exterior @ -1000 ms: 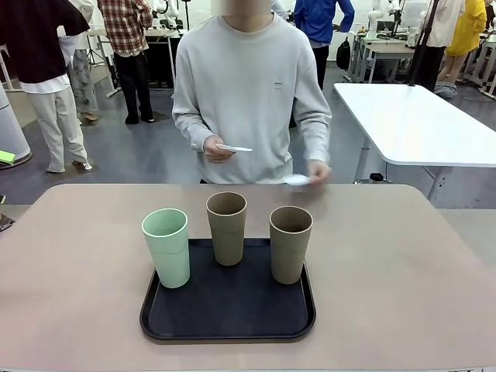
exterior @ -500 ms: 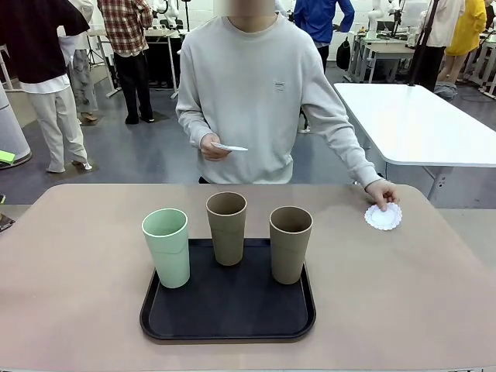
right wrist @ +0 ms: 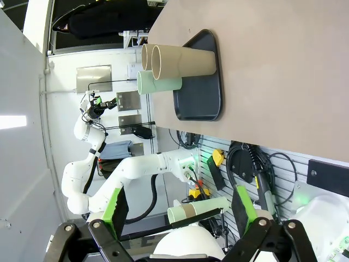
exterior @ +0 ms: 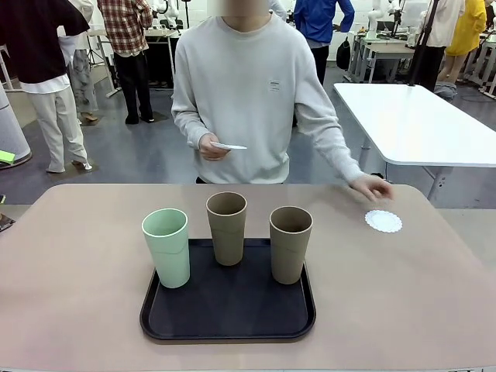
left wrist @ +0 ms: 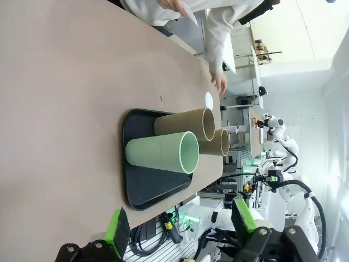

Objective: Place coasters on the table and set cups on them.
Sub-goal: Pick up one Reusable plastic cup and place it on a coaster set by the human.

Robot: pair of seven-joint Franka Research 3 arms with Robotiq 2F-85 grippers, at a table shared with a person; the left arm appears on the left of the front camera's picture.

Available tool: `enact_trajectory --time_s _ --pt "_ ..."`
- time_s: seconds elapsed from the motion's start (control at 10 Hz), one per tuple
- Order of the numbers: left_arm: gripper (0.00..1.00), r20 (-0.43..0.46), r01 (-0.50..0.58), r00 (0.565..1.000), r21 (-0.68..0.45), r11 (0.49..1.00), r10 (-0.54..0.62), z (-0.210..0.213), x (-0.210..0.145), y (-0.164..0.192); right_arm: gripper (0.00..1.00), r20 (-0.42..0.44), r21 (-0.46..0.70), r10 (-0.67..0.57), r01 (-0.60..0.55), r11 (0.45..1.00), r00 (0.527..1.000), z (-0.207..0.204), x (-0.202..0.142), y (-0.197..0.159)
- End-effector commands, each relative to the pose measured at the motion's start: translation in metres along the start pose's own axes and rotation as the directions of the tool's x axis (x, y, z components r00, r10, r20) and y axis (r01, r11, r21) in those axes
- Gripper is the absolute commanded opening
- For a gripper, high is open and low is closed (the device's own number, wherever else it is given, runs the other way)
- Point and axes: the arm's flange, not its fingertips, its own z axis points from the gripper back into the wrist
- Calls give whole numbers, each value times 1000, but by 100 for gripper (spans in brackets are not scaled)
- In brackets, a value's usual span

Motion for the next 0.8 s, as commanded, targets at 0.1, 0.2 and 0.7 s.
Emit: enact_trajectory --time_s 0.1,0.2,0.7 --pt "100 5 15 1000 -22 1000 -15 2 -1 1 100 7 0 1 -1 1000 1000 1 0 -1" --pt "100 5 15 1000 -22 1000 -15 2 -1 1 100 7 0 1 -1 1000 1000 1 0 -1" --pt "100 5 15 1000 -22 1000 -15 2 -1 1 100 7 0 1 -1 1000 1000 1 0 -1"
